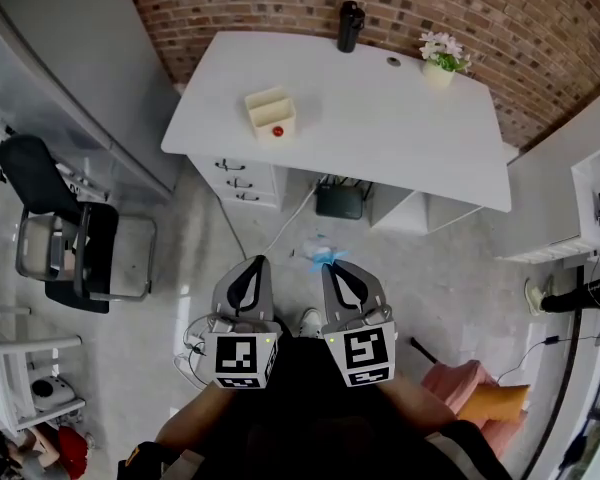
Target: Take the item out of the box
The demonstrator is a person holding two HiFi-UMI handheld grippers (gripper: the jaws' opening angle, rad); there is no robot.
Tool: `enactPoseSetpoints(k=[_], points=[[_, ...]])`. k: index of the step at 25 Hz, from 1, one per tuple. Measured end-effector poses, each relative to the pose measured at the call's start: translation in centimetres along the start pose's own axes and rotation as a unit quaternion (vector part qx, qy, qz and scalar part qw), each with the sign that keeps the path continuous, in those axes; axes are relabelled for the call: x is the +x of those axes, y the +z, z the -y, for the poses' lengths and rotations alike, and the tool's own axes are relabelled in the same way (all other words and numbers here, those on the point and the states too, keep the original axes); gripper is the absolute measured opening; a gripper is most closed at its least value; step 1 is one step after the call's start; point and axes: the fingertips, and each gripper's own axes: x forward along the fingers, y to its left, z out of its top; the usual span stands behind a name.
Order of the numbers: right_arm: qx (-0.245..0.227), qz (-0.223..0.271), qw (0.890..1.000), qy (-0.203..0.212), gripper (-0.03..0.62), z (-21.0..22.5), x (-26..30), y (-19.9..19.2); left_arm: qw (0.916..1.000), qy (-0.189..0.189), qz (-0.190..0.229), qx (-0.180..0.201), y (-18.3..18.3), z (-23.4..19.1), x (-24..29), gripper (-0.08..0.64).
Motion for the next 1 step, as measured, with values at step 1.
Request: enactPoseSetpoints(k=[1], points=[[0.0,0.0,1.0,0.0,0.002,0.07,-0.03,0.0,1.0,0.0,0.0,0.0,0.05,0.06,0.03,0.005]])
